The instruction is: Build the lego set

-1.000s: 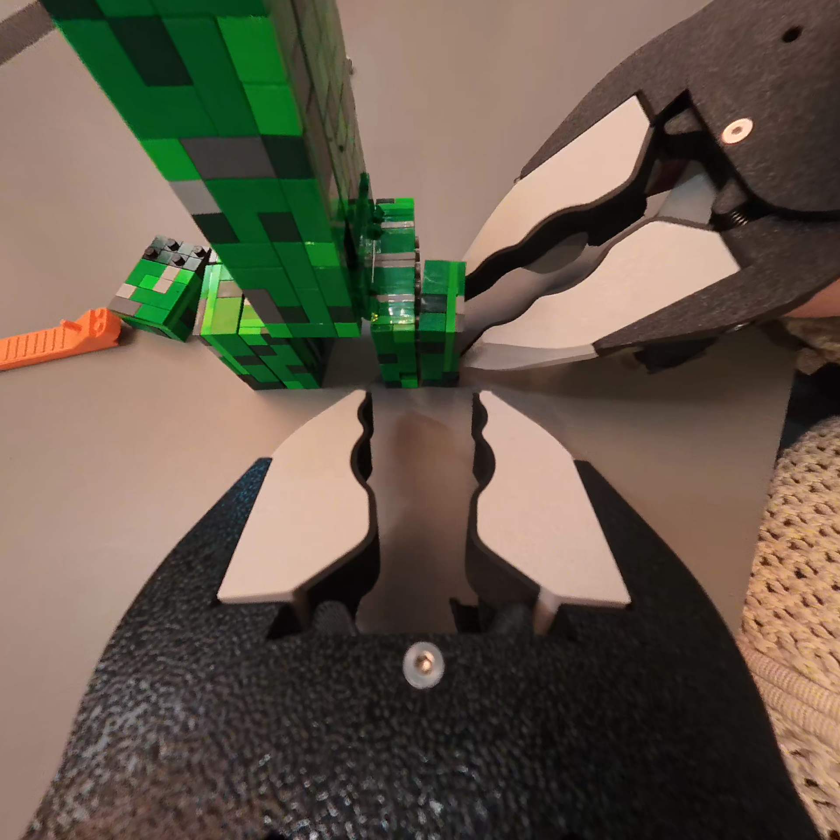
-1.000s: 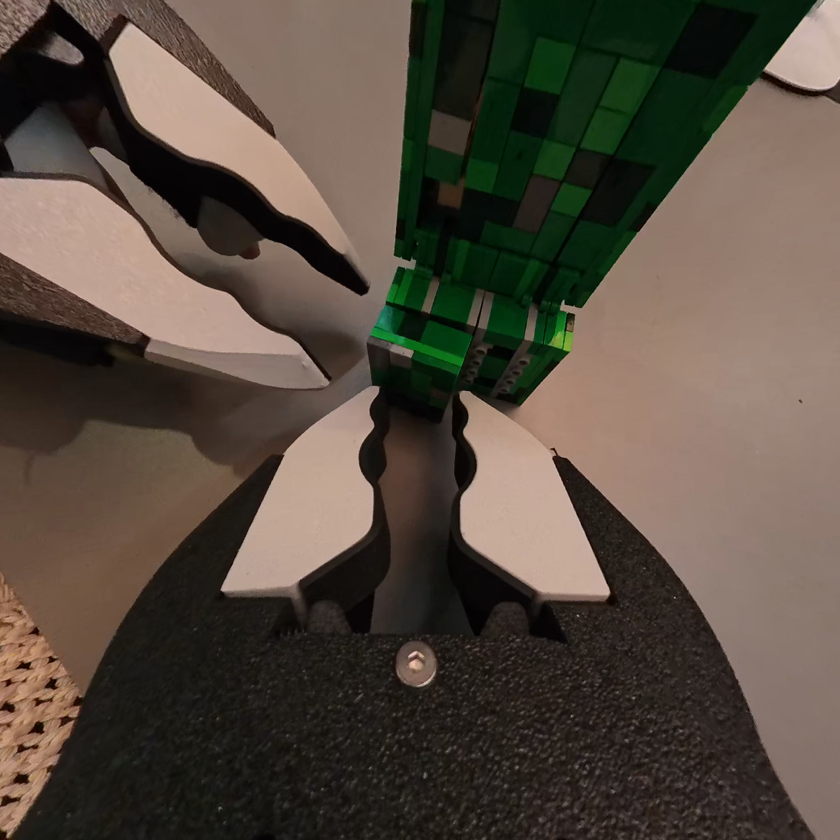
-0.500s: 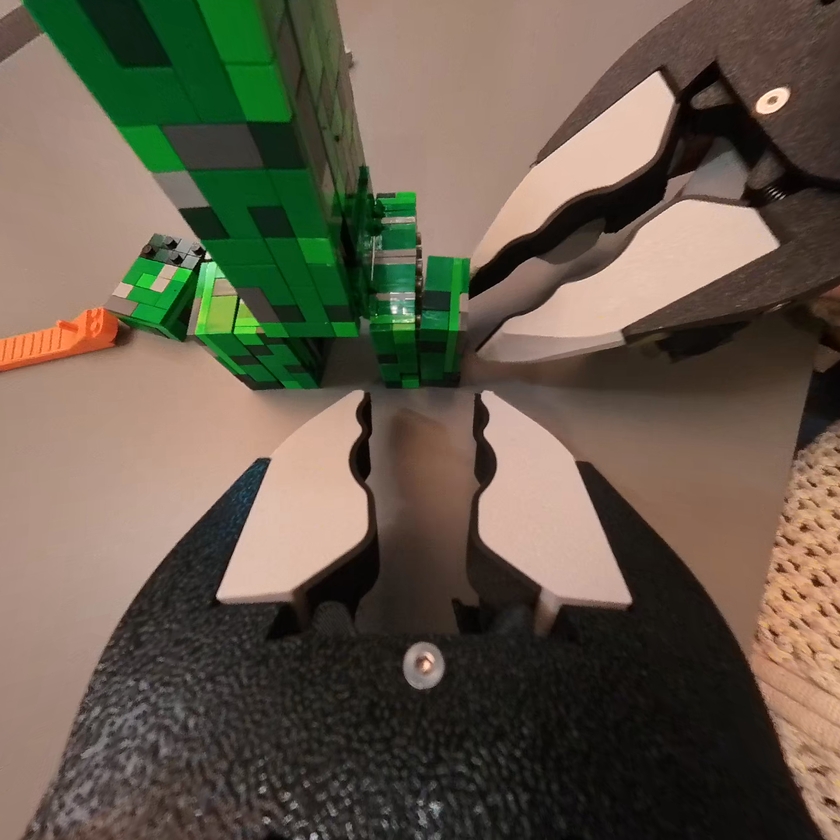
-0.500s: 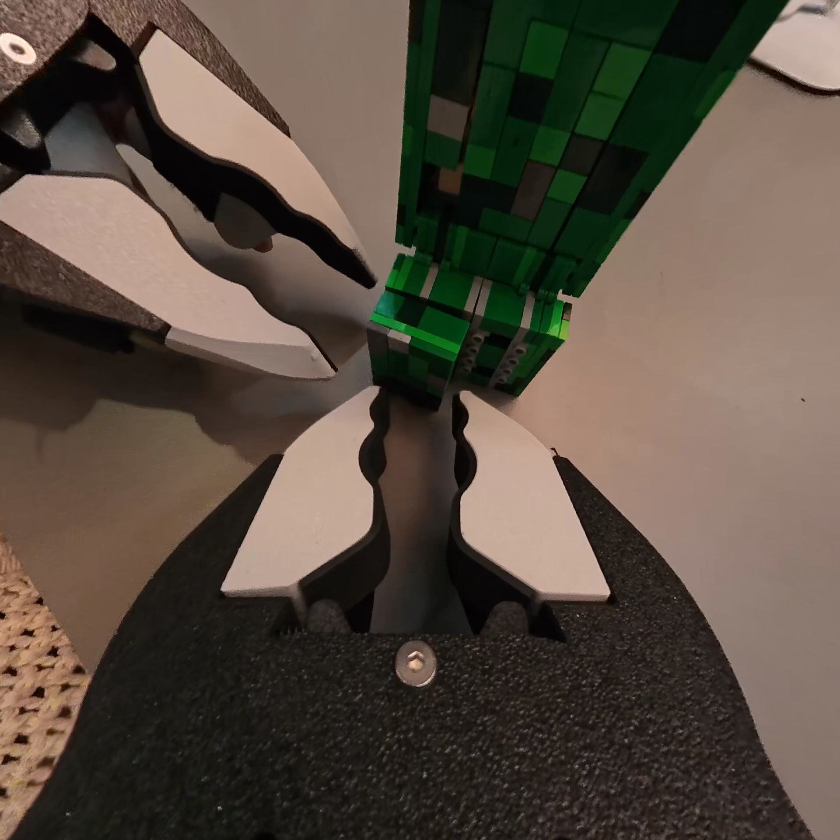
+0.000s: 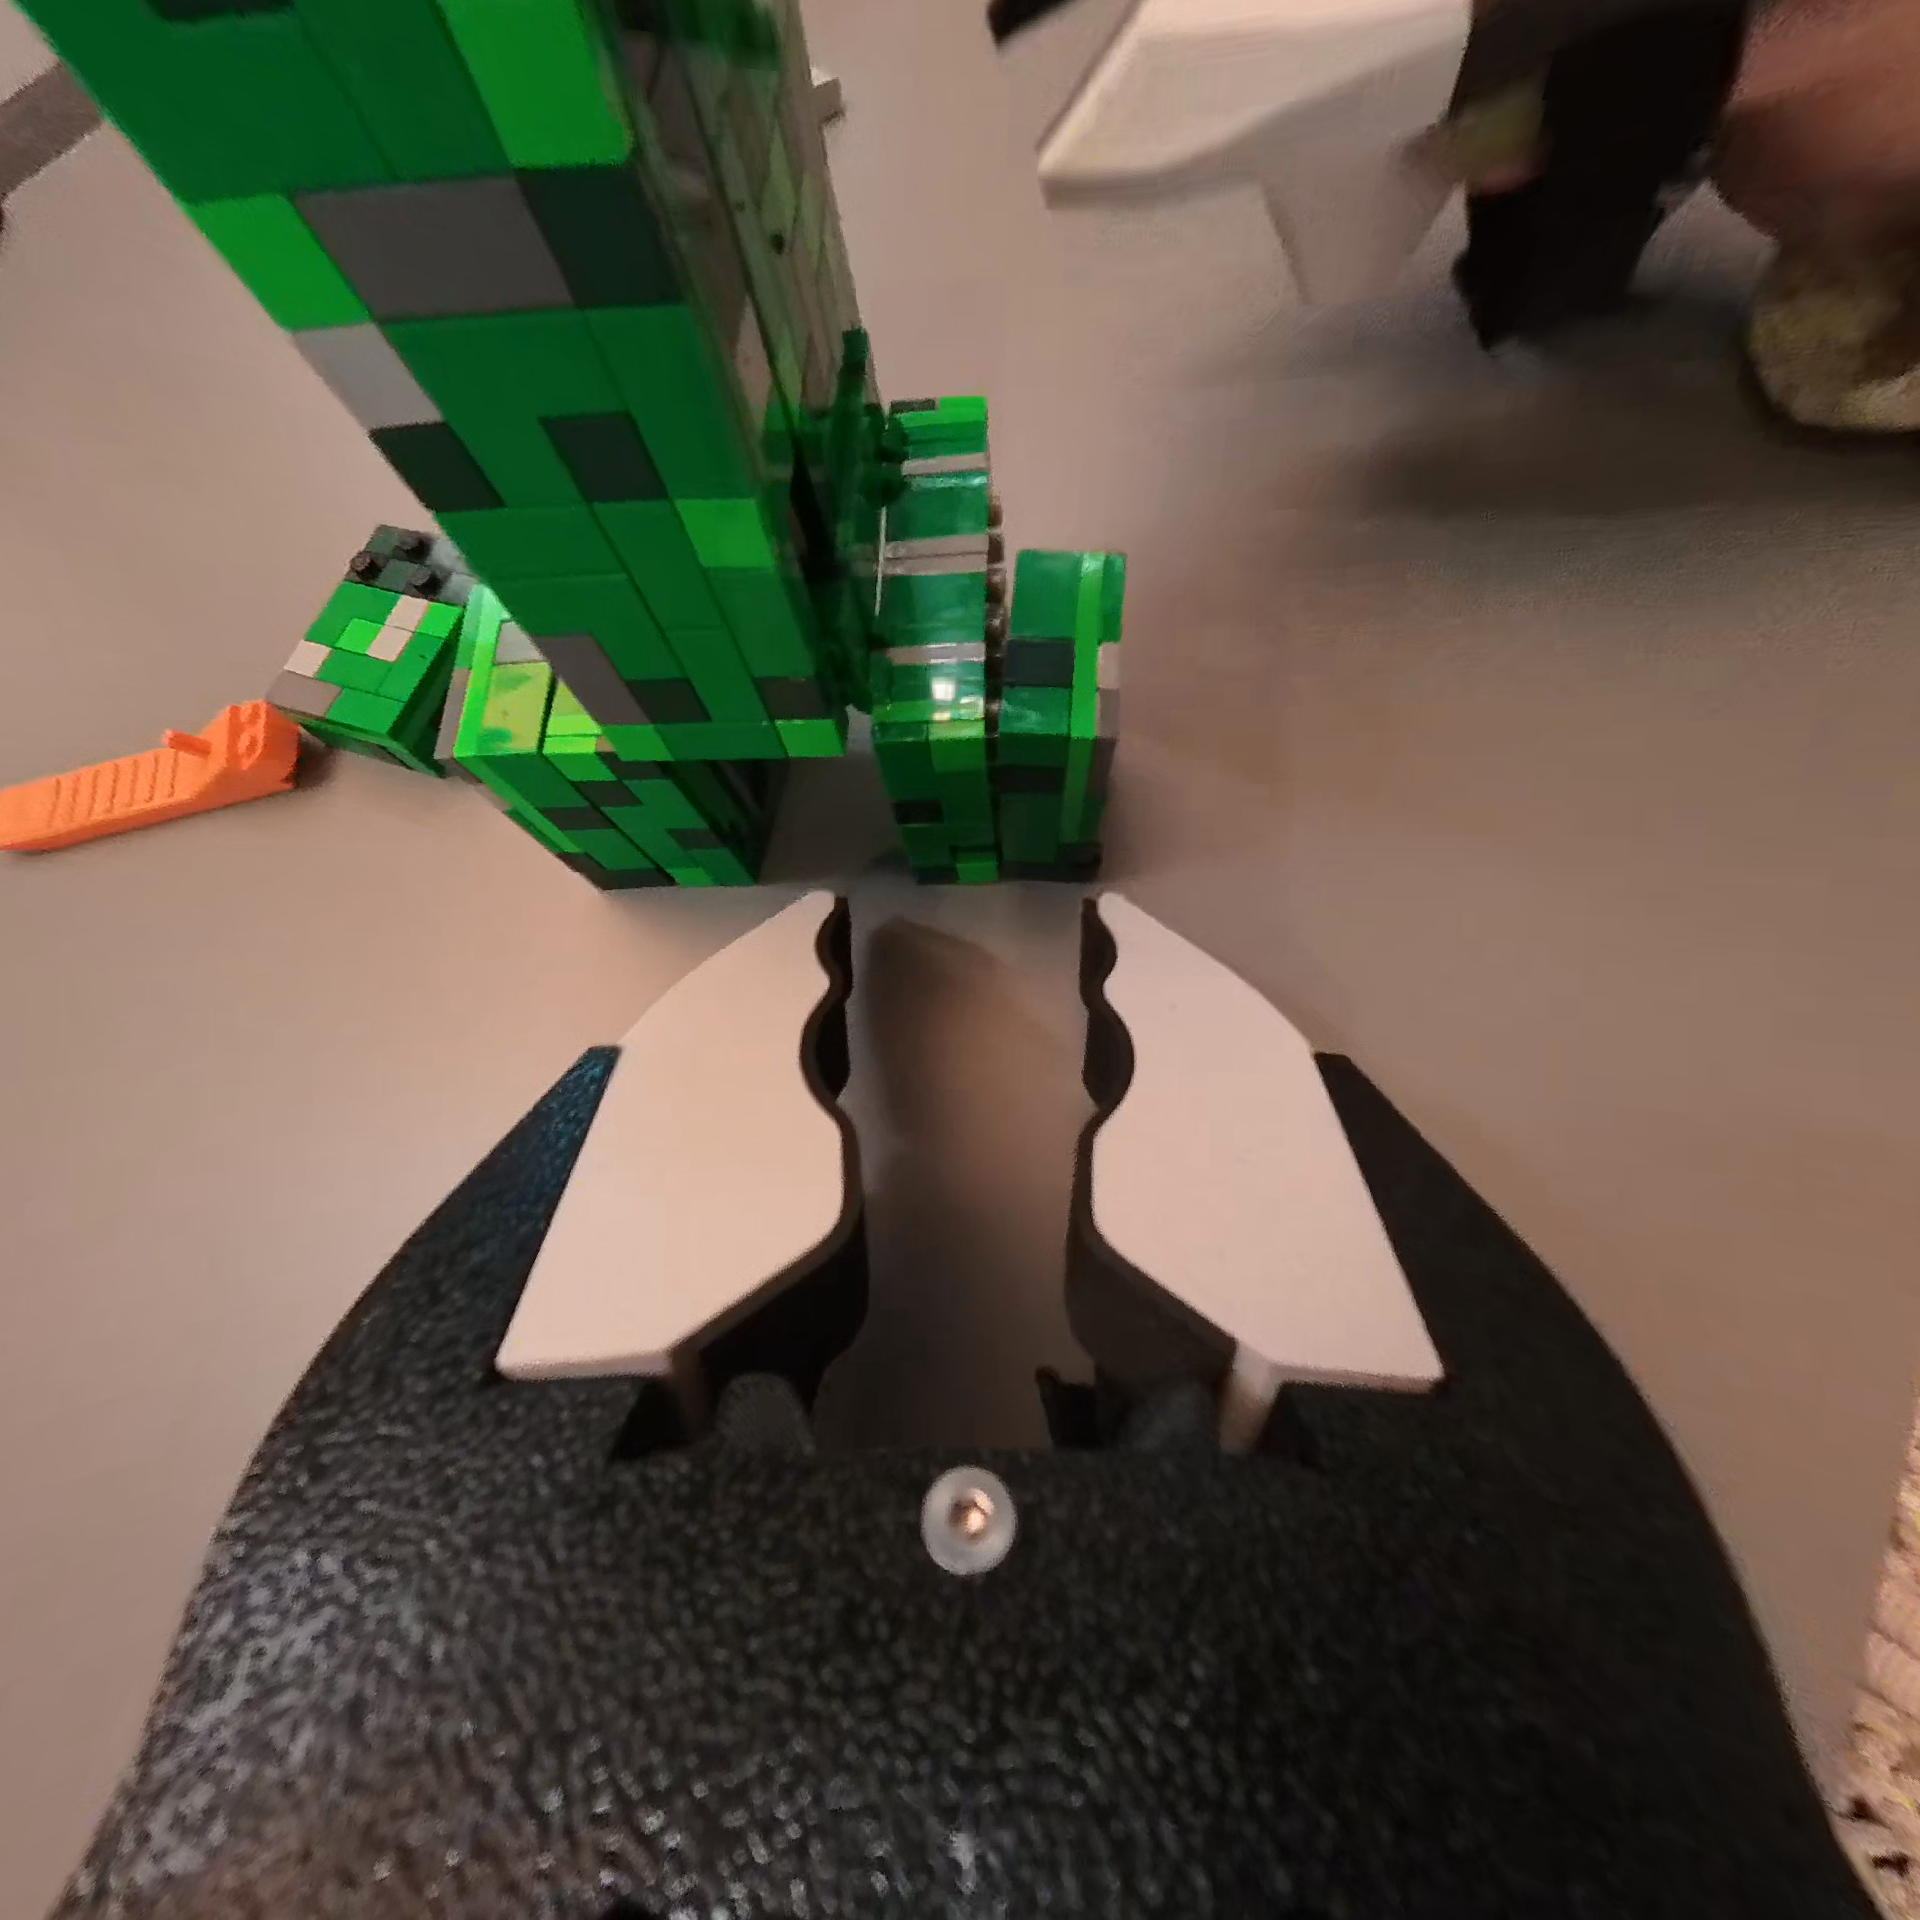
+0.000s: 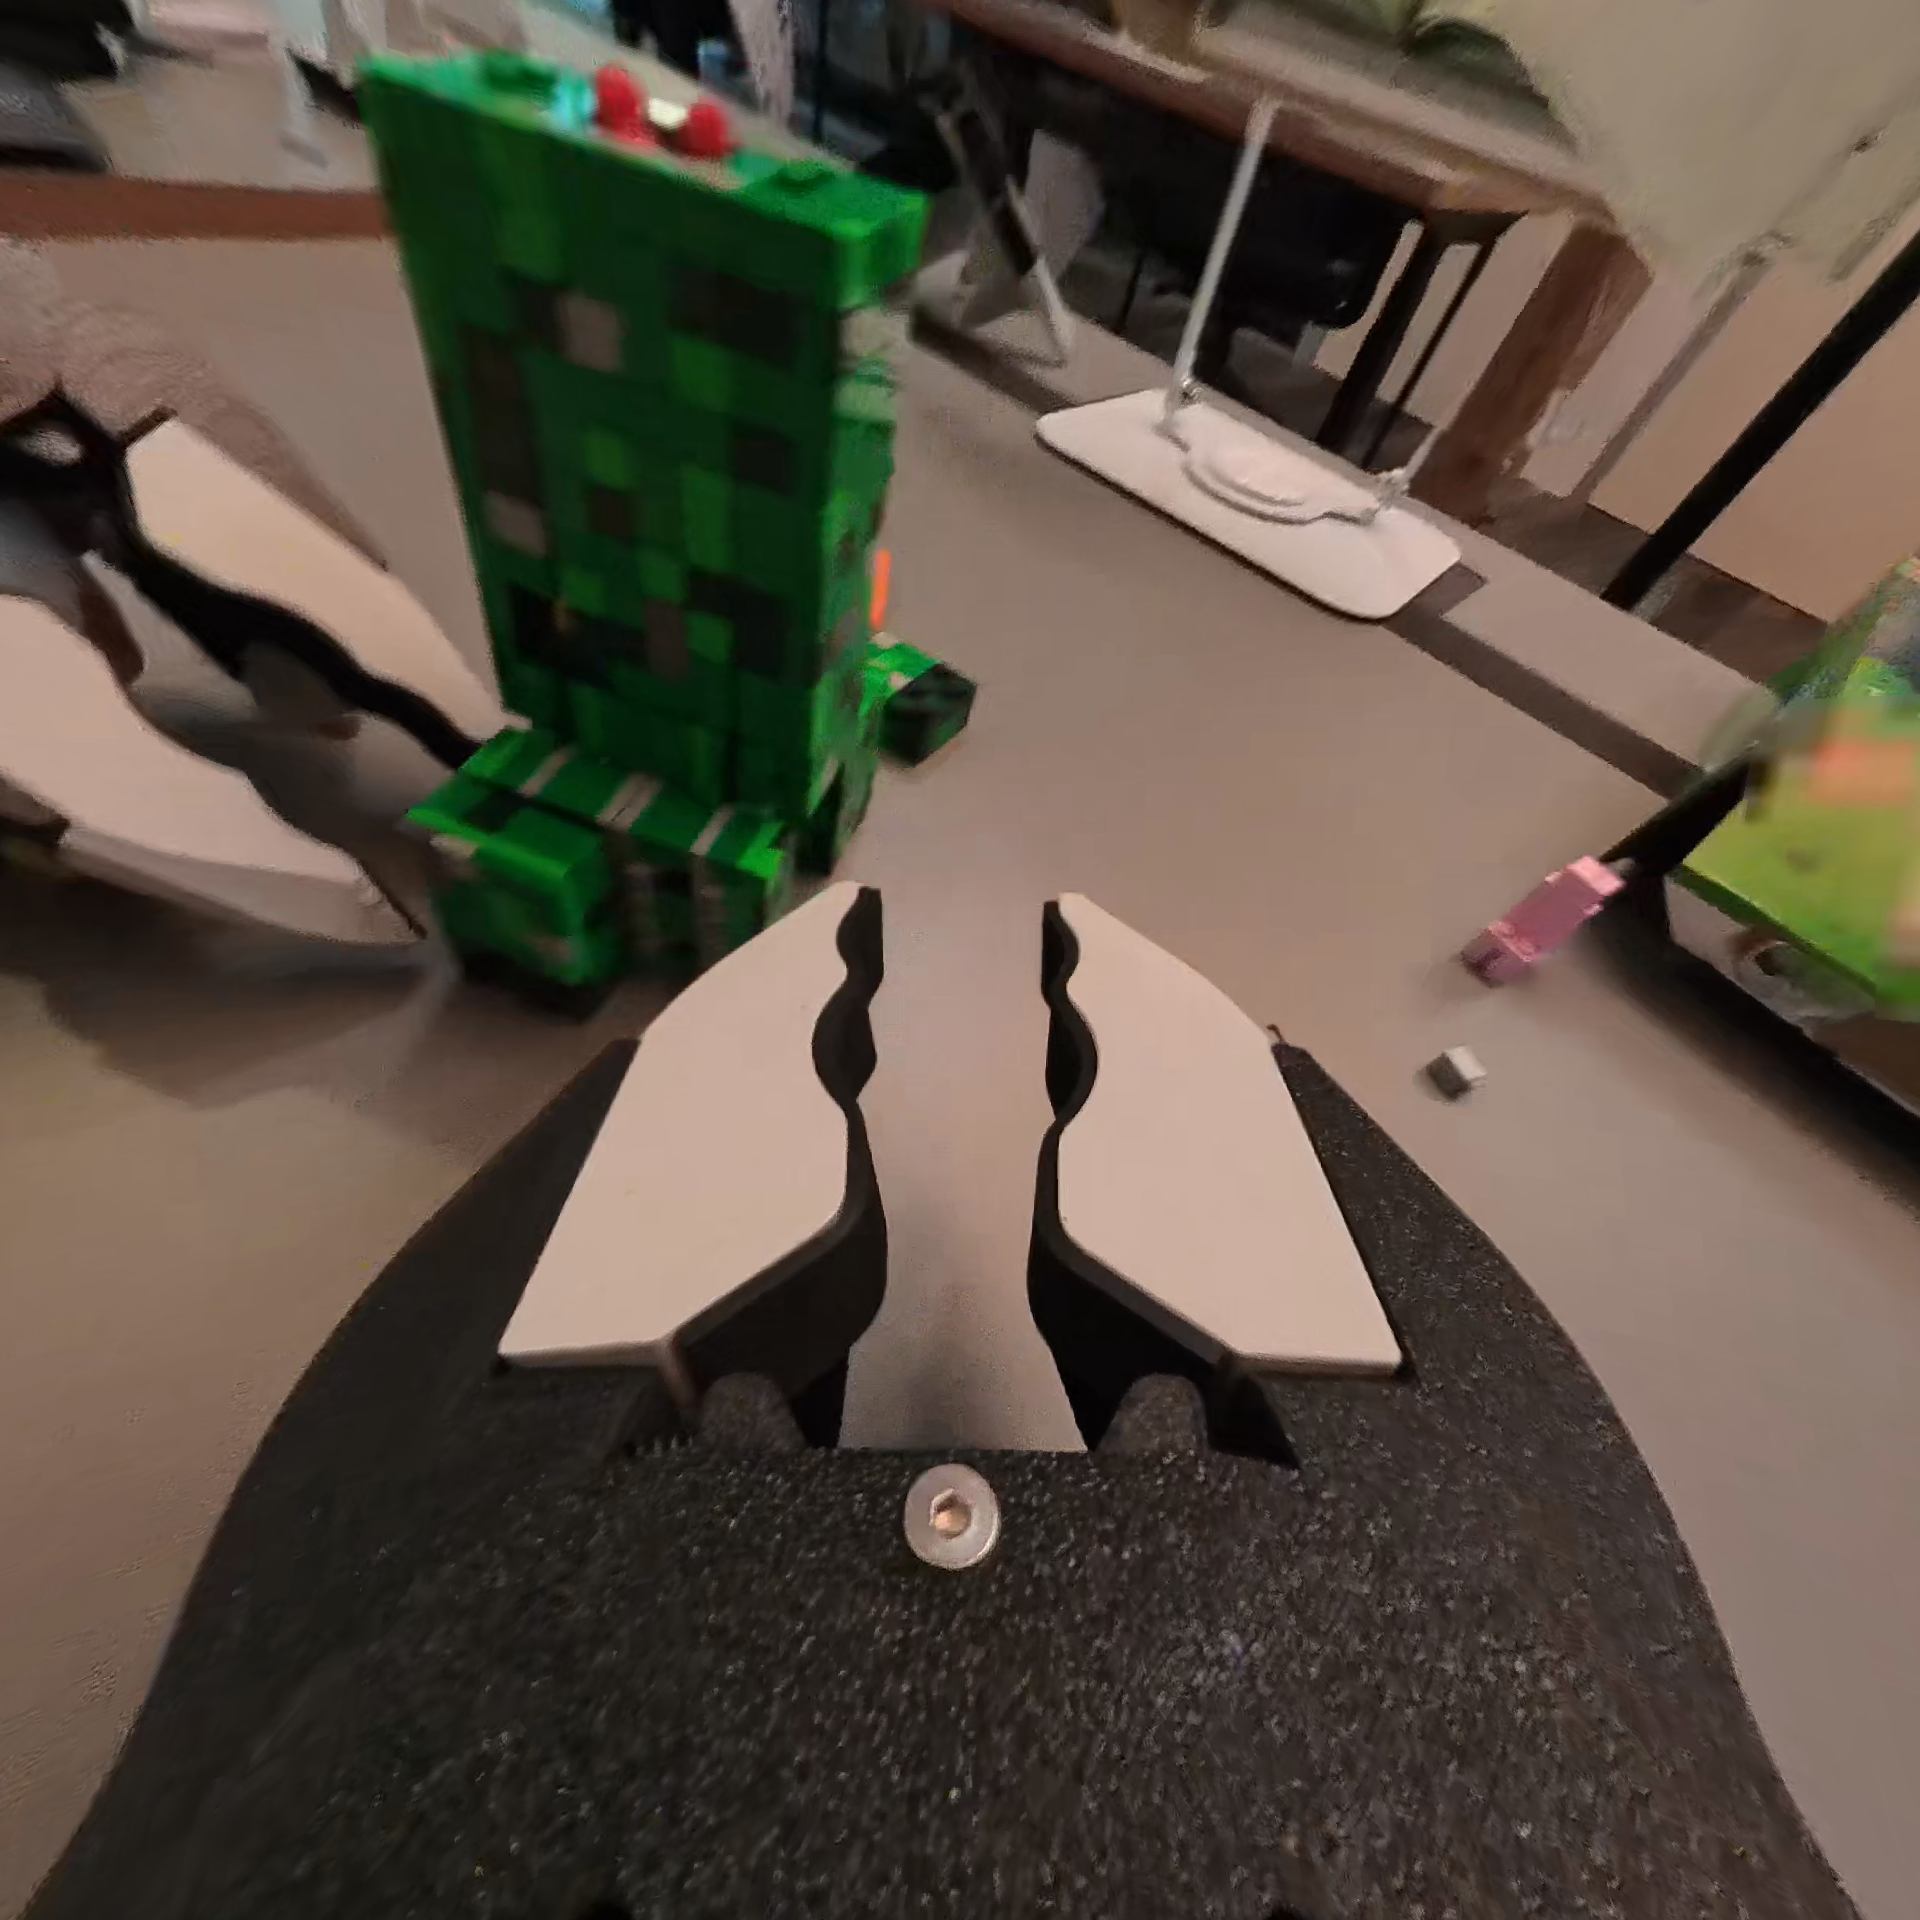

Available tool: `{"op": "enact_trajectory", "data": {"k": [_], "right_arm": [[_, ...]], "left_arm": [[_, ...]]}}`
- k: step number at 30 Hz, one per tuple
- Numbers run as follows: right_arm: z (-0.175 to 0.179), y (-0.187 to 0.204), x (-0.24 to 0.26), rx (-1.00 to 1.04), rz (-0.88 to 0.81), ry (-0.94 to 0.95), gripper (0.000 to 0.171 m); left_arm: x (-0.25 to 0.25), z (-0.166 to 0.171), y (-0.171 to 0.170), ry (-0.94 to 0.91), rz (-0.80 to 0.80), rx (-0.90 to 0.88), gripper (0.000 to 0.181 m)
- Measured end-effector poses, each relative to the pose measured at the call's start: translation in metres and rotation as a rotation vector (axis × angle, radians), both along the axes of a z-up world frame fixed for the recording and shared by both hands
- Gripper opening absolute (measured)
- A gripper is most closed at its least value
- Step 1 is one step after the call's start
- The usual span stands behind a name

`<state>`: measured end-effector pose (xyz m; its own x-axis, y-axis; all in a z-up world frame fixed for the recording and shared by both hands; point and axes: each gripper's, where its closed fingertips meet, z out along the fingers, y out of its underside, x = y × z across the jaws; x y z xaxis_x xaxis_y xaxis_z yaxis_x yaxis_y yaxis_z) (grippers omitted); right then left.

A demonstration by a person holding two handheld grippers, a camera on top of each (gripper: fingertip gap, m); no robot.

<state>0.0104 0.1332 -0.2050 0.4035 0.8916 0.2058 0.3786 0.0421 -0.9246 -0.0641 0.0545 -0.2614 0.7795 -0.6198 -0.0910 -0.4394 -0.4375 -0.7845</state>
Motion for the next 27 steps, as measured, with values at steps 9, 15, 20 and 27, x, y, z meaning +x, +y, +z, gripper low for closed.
{"op": "enact_trajectory", "data": {"k": [9, 15, 20, 27], "right_arm": [[0.017, 0.001, 0.014, 0.001, -0.051, 0.204, 0.024], [0.014, -0.003, 0.009, -0.022, -0.029, 0.195, 0.024], [0.024, -0.015, 0.006, -0.138, 0.027, 0.334, 0.024], [0.025, -0.021, 0.005, -0.117, 0.048, 0.33, 0.024]], "left_arm": [[-0.005, 0.003, 0.001, -0.044, 0.019, -0.005, 0.051], [-0.007, 0.007, 0.002, -0.117, 0.034, -0.03, 0.063], [-0.011, 0.01, 0.005, -0.121, 0.064, -0.005, 0.066], [-0.009, 0.003, 0.004, -0.119, 0.046, -0.056, 0.073]]}}
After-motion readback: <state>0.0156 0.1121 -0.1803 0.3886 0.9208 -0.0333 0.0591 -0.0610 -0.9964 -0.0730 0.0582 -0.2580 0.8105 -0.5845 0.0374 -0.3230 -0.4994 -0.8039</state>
